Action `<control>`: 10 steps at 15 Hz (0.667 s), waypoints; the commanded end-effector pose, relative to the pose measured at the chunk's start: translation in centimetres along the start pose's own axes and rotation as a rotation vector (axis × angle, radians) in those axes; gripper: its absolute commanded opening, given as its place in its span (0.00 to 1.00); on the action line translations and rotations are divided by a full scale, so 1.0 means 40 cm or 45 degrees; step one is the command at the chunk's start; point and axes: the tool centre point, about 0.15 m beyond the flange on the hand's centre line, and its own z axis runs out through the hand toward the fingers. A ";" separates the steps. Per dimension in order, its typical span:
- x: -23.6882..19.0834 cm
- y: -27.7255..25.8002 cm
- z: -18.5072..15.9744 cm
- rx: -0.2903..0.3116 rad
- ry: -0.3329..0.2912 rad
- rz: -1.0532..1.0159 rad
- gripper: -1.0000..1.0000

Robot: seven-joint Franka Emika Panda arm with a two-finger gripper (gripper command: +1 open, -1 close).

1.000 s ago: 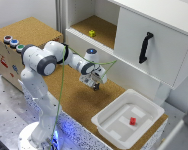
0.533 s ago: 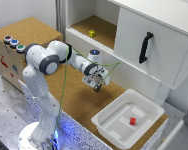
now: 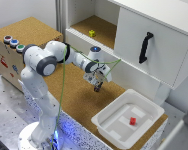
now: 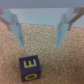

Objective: Slide right the purple block

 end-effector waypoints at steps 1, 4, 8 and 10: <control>-0.079 0.022 0.014 0.001 -0.031 -0.267 1.00; -0.092 -0.011 0.033 -0.011 -0.020 -0.413 1.00; -0.114 -0.066 0.057 0.012 -0.022 -0.551 1.00; -0.112 -0.070 0.081 0.007 -0.047 -0.546 1.00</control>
